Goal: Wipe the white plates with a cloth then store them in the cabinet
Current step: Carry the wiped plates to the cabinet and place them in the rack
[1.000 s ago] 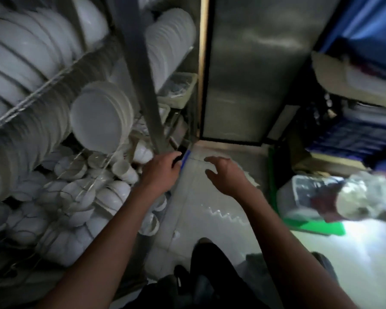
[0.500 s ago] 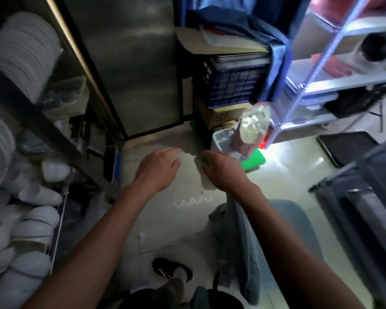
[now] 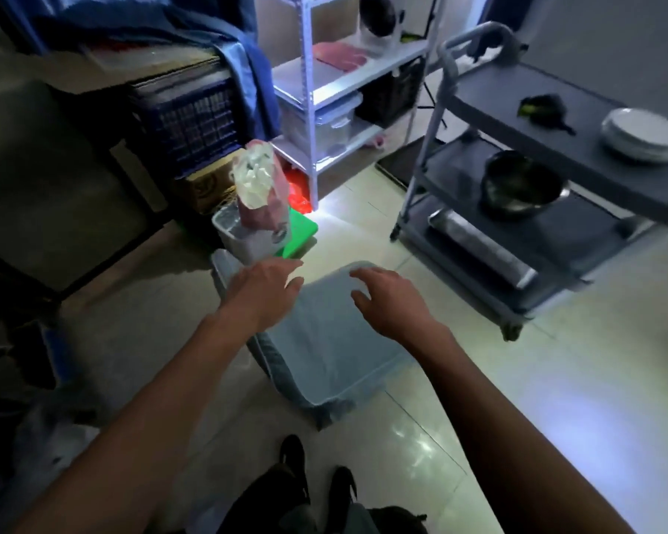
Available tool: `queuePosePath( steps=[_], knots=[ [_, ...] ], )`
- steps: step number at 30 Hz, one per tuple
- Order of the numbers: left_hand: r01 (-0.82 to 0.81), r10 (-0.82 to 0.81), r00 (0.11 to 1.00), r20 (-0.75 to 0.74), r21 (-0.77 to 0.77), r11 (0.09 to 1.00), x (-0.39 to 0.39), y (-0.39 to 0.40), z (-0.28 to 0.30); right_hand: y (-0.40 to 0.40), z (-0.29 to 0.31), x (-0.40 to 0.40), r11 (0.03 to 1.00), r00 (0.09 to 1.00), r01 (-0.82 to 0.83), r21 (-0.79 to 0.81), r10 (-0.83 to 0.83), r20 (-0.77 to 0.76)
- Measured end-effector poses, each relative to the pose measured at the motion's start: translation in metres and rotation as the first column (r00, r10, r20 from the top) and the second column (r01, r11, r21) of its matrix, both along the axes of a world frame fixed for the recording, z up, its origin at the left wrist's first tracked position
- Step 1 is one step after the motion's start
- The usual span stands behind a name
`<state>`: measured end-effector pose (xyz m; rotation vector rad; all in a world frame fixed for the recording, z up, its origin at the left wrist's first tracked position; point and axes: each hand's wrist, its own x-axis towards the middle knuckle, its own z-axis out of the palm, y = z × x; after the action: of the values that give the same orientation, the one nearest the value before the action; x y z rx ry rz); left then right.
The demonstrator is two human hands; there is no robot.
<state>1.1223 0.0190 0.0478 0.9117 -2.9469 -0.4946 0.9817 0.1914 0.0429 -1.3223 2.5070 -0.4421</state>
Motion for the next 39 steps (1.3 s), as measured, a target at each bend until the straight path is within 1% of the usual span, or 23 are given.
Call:
queuePosePath(
  steps=[3,5,8,10,12,16,19,21,24,29,31,33,35,37,39],
  knots=[
    [0.136,-0.137,0.990,0.036,0.006,0.991,-0.031,0.028,-0.009,0.045,-0.010,-0.013,0.992,0.994,0.110,0.061,-0.110,0.000],
    [0.222,-0.224,0.972,0.064,0.041,0.974,-0.052,0.045,-0.015,0.072,-0.015,-0.018,0.978,0.983,0.179,0.107,-0.183,0.024],
    [0.310,-0.315,0.944,0.101,0.062,0.949,-0.082,0.068,-0.027,0.105,-0.018,-0.023,0.953,0.960,0.267,0.141,-0.276,0.045],
    [0.355,-0.364,0.926,0.098,0.094,0.930,-0.099,0.085,-0.032,0.127,-0.018,-0.024,0.933,0.940,0.325,0.154,-0.337,0.056],
    [0.411,-0.424,0.901,0.088,0.132,0.902,-0.115,0.103,-0.036,0.151,-0.015,-0.025,0.906,0.911,0.395,0.149,-0.408,0.064],
    [0.537,-0.549,0.834,0.051,0.152,0.830,-0.156,0.139,-0.042,0.199,-0.017,-0.033,0.830,0.830,0.540,0.136,-0.552,0.073],
    [0.587,-0.607,0.793,0.058,0.194,0.786,-0.181,0.176,-0.044,0.238,-0.027,-0.041,0.774,0.770,0.614,0.156,-0.631,0.100],
    [0.636,-0.656,0.751,0.068,0.190,0.748,-0.199,0.200,-0.045,0.261,-0.032,-0.052,0.738,0.730,0.656,0.157,-0.673,0.120],
    [0.691,-0.708,0.700,0.094,0.163,0.704,-0.240,0.230,-0.049,0.293,-0.041,-0.080,0.702,0.688,0.702,0.122,-0.712,0.141],
    [0.724,-0.728,0.670,0.146,0.091,0.684,-0.316,0.295,-0.044,0.358,-0.046,-0.143,0.657,0.639,0.750,0.071,-0.749,0.174],
    [0.757,-0.758,0.637,0.141,0.069,0.649,-0.345,0.326,-0.040,0.382,-0.048,-0.168,0.625,0.607,0.779,0.045,-0.771,0.191],
    [0.780,-0.780,0.615,0.116,0.055,0.623,-0.363,0.348,-0.036,0.397,-0.048,-0.185,0.615,0.596,0.788,0.041,-0.777,0.203],
    [0.788,-0.788,0.608,0.099,0.049,0.614,-0.380,0.365,-0.037,0.415,-0.049,-0.206,0.605,0.586,0.796,0.036,-0.784,0.205],
    [0.780,-0.780,0.616,0.108,0.056,0.624,-0.398,0.371,-0.036,0.428,-0.047,-0.231,0.596,0.579,0.802,0.040,-0.792,0.194],
    [0.774,-0.774,0.623,0.113,0.051,0.631,-0.418,0.370,-0.035,0.435,-0.044,-0.256,0.605,0.591,0.795,0.052,-0.790,0.163]
  ],
)
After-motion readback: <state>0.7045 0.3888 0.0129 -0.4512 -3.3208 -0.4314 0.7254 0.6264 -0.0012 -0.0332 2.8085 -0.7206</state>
